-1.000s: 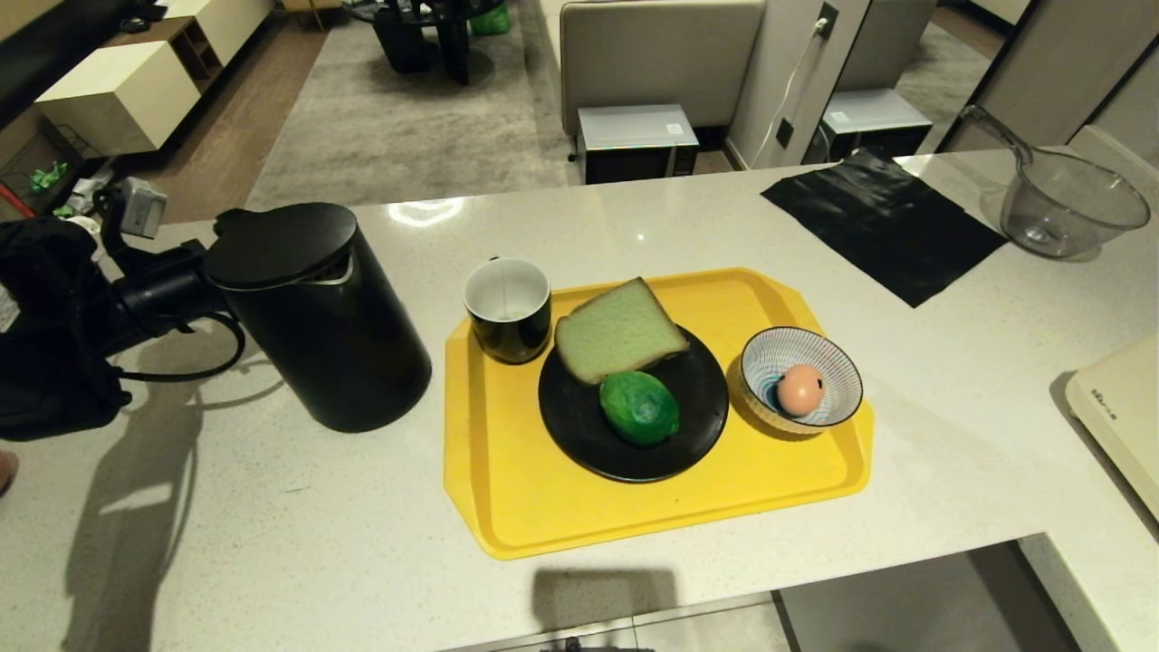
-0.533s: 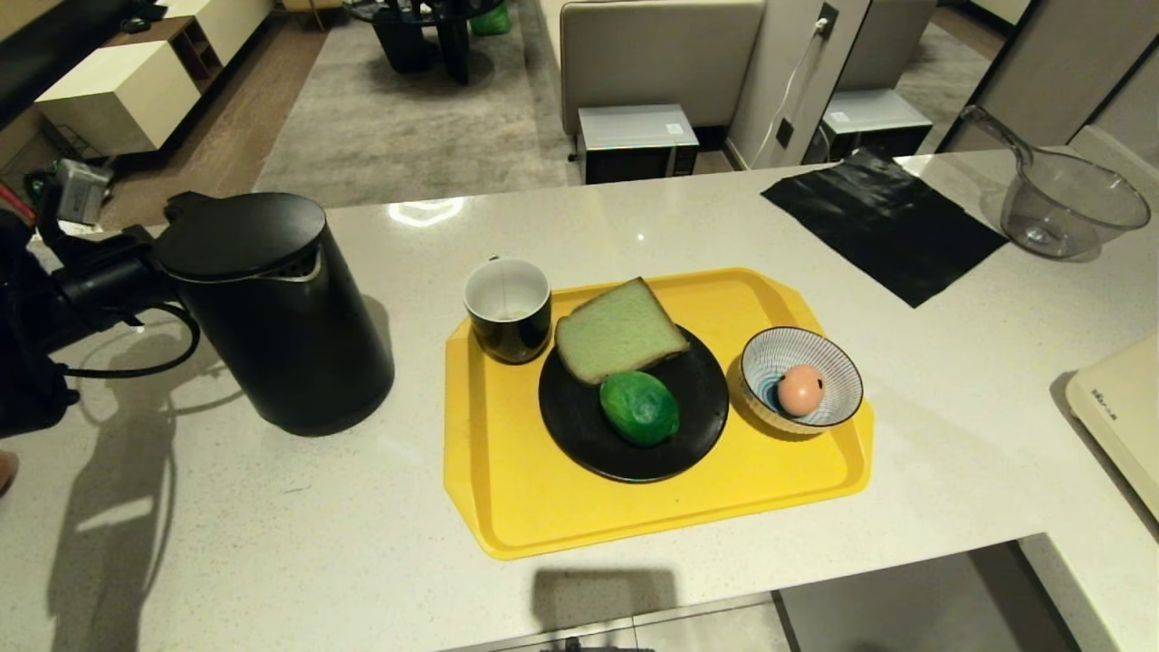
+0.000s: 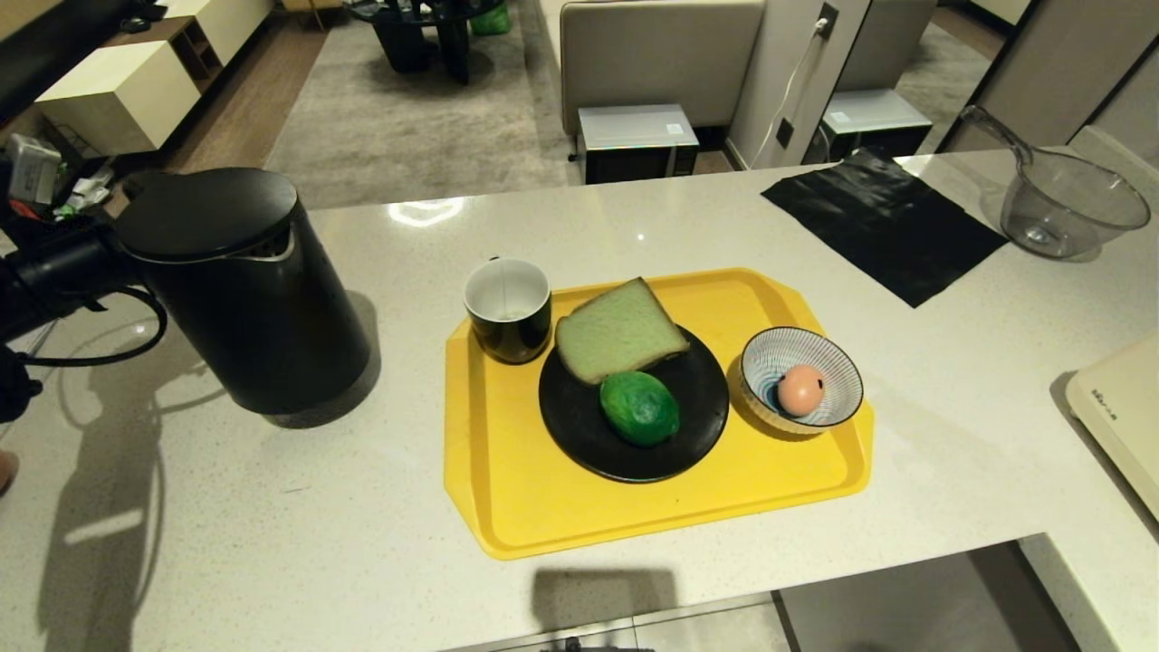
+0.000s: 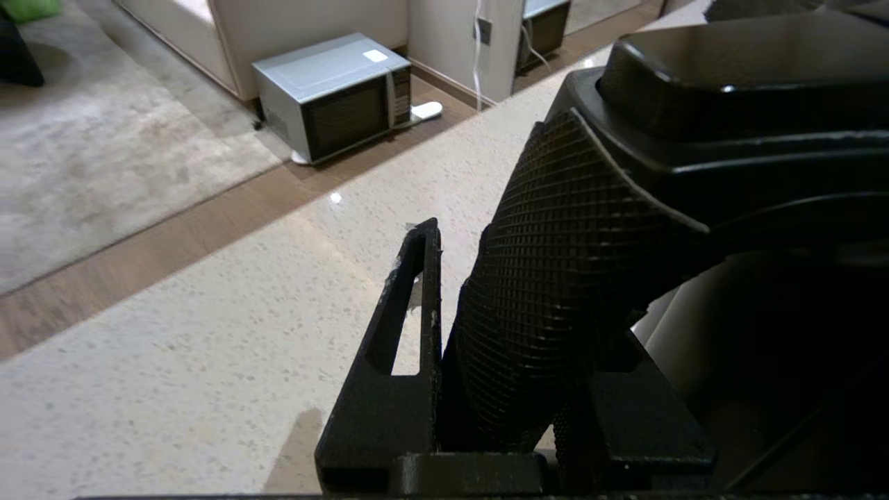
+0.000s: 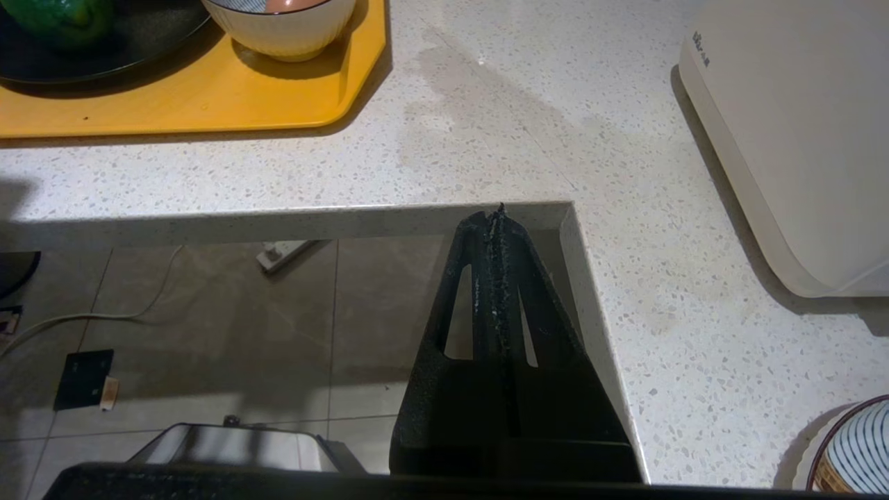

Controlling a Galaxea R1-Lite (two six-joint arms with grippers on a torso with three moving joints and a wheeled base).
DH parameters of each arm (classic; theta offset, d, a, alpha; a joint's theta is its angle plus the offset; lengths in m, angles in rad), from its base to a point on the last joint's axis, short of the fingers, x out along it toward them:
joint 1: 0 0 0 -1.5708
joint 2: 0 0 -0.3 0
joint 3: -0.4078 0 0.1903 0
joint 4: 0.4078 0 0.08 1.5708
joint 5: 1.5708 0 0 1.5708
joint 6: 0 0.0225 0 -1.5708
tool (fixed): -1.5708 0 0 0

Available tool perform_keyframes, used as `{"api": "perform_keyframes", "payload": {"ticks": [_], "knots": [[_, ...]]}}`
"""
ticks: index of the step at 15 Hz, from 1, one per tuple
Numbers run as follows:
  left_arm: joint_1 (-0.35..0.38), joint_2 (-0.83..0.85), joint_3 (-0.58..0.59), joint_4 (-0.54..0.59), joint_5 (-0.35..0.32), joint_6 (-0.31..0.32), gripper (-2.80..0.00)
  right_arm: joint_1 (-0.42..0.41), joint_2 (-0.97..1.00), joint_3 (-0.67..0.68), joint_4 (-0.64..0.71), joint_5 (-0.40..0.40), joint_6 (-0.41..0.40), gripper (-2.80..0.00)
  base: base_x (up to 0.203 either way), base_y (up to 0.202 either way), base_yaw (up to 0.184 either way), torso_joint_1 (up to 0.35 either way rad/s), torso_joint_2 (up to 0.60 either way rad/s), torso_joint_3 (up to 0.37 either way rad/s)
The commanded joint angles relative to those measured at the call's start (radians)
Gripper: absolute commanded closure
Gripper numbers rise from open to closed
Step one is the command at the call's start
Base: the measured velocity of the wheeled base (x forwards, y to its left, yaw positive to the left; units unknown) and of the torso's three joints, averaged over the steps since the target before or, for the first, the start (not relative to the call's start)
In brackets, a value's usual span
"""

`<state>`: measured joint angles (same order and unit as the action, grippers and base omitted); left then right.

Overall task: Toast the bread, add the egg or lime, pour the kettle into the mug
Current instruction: Pick up the kettle, then pour water into a cup

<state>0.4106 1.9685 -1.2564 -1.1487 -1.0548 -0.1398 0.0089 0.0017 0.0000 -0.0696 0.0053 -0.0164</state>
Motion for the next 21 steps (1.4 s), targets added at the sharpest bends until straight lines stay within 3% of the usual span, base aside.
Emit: {"api": "perform_keyframes", "payload": {"ticks": [1, 3, 7, 21], "knots": [[0.0, -0.043, -0.001, -0.006, 0.023, -0.032, 0.0, 0.0, 0.001, 0.028, -0.001, 0.001, 0.0, 0.0, 0.0, 0.0, 0.0, 0.0, 0.0, 0.0], [-0.005, -0.08, -0.006, -0.006, 0.049, -0.084, 0.0, 0.0, 0.001, 0.028, -0.001, 0.001, 0.0, 0.0, 0.0, 0.0, 0.0, 0.0, 0.0, 0.0], [-0.001, -0.12, -0.018, -0.002, 0.059, -0.123, 0.0, 0.0, 0.0, 0.028, -0.001, 0.001, 0.0, 0.0, 0.0, 0.0, 0.0, 0.0, 0.0, 0.0], [0.0, -0.131, -0.041, -0.005, 0.068, -0.123, 0.0, 0.0, 0.001, 0.028, -0.002, 0.0, -0.003, 0.0, 0.0, 0.0, 0.0, 0.0, 0.0, 0.0]]}}
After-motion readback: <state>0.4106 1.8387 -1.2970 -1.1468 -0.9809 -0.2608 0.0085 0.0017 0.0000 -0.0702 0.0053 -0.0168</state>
